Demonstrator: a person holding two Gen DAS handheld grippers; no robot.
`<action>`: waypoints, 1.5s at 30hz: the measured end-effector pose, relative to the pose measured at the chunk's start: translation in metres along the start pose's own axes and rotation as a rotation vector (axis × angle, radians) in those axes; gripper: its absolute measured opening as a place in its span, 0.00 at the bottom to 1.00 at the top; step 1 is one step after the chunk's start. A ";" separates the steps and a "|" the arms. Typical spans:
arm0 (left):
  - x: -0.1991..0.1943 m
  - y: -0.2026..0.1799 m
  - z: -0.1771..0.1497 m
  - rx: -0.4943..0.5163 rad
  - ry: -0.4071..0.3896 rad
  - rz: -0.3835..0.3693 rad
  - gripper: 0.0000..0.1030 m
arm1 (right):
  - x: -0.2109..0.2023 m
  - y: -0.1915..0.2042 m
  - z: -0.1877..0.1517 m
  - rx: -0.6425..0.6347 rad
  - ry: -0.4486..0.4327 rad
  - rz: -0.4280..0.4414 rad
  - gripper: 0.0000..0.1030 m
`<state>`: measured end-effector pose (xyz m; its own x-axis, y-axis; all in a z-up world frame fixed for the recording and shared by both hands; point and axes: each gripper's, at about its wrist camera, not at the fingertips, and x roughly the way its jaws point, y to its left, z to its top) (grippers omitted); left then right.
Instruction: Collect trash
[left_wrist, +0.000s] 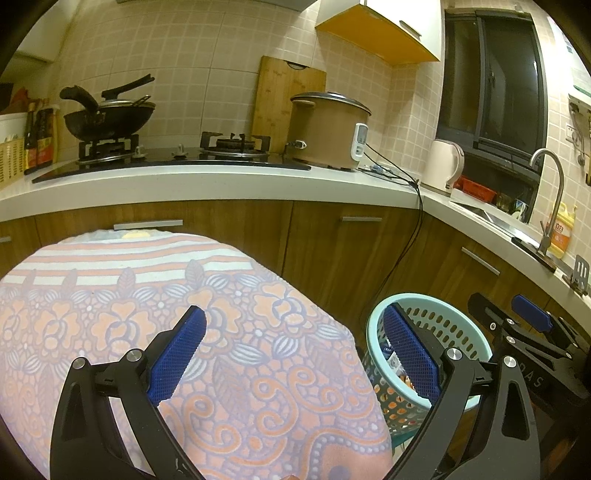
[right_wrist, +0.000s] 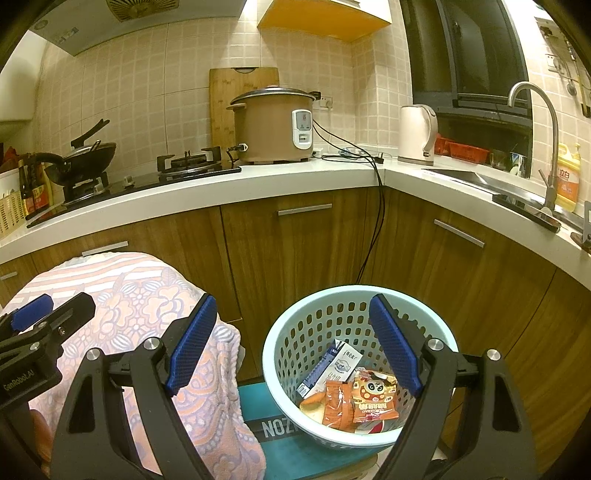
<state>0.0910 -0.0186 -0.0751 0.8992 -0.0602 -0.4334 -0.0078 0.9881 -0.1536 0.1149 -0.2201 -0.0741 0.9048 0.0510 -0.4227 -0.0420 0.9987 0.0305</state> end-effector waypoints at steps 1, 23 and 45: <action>0.000 0.000 0.000 0.000 0.000 0.000 0.91 | 0.000 0.000 0.000 0.000 0.001 0.000 0.78; 0.000 -0.001 0.000 -0.001 0.002 0.001 0.91 | 0.001 -0.001 0.000 0.002 0.004 0.002 0.78; 0.001 -0.003 -0.005 0.019 -0.003 0.011 0.91 | 0.002 -0.001 -0.002 0.009 0.012 0.005 0.78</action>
<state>0.0897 -0.0225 -0.0793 0.9005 -0.0487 -0.4322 -0.0096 0.9912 -0.1317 0.1160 -0.2213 -0.0765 0.8994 0.0561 -0.4335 -0.0427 0.9983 0.0406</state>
